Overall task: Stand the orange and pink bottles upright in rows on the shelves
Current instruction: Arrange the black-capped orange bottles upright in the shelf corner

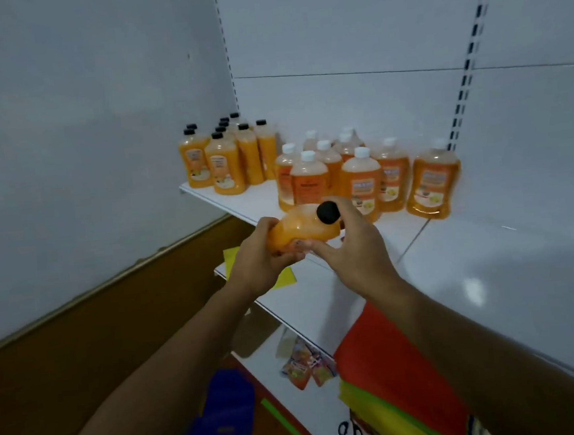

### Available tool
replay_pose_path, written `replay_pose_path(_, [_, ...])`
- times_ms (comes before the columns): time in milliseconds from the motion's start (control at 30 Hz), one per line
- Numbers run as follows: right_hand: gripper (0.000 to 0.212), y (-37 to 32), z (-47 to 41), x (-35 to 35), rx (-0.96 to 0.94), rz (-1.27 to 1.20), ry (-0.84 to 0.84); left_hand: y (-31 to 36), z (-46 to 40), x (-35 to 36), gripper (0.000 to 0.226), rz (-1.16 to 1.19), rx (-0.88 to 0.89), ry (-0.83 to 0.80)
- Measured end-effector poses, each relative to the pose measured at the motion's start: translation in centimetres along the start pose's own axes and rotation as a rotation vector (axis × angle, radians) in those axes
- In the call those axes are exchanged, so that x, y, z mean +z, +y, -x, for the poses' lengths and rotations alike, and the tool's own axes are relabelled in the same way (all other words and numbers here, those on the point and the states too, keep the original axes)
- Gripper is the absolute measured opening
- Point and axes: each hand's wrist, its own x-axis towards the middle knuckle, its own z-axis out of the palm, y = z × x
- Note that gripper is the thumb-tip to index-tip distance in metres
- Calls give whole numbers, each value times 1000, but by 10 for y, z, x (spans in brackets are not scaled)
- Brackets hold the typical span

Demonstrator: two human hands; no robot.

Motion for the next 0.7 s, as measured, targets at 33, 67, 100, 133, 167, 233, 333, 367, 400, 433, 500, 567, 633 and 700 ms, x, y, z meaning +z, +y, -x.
replay_pose_path(33, [63,-6,-12,17,-20,-9,10,-12,-7,-12,58,37,-15,18])
replay_pose_path(67, [63,-11,-24,33,-38,-17,18,-24,-14,-23,58,60,-30,33])
replay_pose_path(100, [64,-16,-35,48,-54,-22,25,-34,-21,-34,58,75,-38,43])
replay_pose_path(133, [64,-21,-46,62,-68,-23,27,-45,-29,-44,58,89,-44,53])
replay_pose_path(167, [64,-24,-57,76,-77,-25,25,-56,-37,-53,57,102,-54,62])
replay_pose_path(233, [63,-27,-78,101,-90,-29,21,-75,-52,-68,56,110,-68,86])
replay_pose_path(333, [62,-24,-107,134,-102,-40,10,-100,-77,-82,50,118,-83,123])
replay_pose_path(367, [63,-22,-118,144,-103,-42,8,-109,-87,-86,46,105,-78,130])
replay_pose_path(400, [63,-19,-129,153,-106,-42,7,-118,-98,-88,44,92,-70,136])
replay_pose_path(433, [62,-17,-140,162,-111,-43,8,-126,-108,-90,45,72,-69,146])
replay_pose_path(500, [62,-10,-163,179,-124,-51,14,-138,-129,-94,41,70,-74,158])
replay_pose_path(567, [61,-3,-186,196,-127,-51,19,-147,-149,-96,41,119,-77,181])
replay_pose_path(633, [60,4,-207,210,-117,-46,21,-157,-167,-98,50,171,-103,187])
replay_pose_path(700, [60,9,-225,223,-111,-38,14,-166,-184,-101,54,230,-127,193])
